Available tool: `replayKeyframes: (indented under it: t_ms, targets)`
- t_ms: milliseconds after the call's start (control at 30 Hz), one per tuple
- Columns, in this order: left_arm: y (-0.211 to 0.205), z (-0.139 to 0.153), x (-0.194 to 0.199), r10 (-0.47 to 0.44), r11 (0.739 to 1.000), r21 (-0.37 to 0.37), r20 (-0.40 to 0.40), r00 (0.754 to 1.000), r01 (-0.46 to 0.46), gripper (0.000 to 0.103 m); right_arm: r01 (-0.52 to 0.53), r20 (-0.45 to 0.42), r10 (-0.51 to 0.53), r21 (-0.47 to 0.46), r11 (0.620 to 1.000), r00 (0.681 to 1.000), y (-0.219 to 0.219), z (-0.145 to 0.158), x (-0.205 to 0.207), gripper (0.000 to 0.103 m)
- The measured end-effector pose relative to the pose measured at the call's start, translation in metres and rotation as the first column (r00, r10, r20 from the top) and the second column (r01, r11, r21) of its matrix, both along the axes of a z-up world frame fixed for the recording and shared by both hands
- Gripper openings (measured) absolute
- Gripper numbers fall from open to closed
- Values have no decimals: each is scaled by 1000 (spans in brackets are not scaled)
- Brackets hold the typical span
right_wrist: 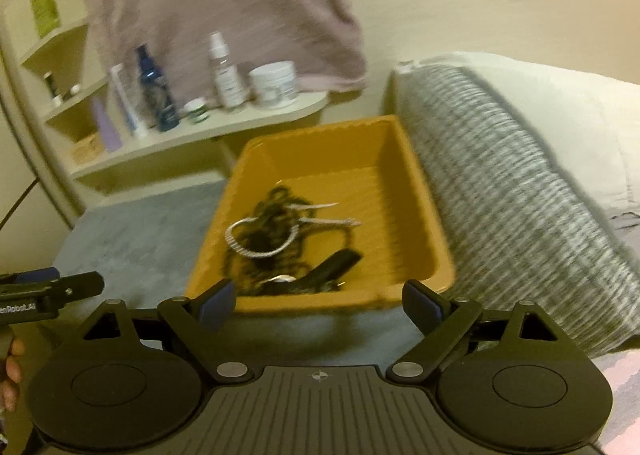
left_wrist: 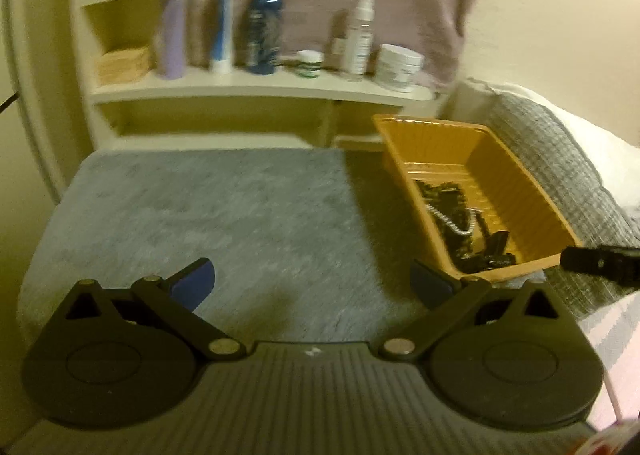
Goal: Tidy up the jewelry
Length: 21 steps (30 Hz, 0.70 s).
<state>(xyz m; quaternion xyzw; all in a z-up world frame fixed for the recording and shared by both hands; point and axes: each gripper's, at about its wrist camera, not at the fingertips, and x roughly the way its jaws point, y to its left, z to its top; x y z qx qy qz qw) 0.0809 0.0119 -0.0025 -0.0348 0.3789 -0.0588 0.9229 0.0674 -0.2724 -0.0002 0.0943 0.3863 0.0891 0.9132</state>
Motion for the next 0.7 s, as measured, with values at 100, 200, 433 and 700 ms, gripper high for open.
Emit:
replayKeyframes:
  t_ms: [100,200,433,700]
  targets:
    - [8,2,-11,30,1000,-3,-14,999,-30,102,-18,-10,18,-8,1000,1000,14,1,-4,90]
    - [16,4,-20,60,998,-12,-34,998,-61,102,-40,-22,40,-4,999,999,24,2,-8,90]
    - [22,14,-38,90,996,12,-25,996,-89,102,-84,-33,83,-25,996,996,45,4,-9,90]
    - [17,15,-53,94,994,53,-37,995,-92,102,-120,-25,119,-29,992,993,62,9,-17,90]
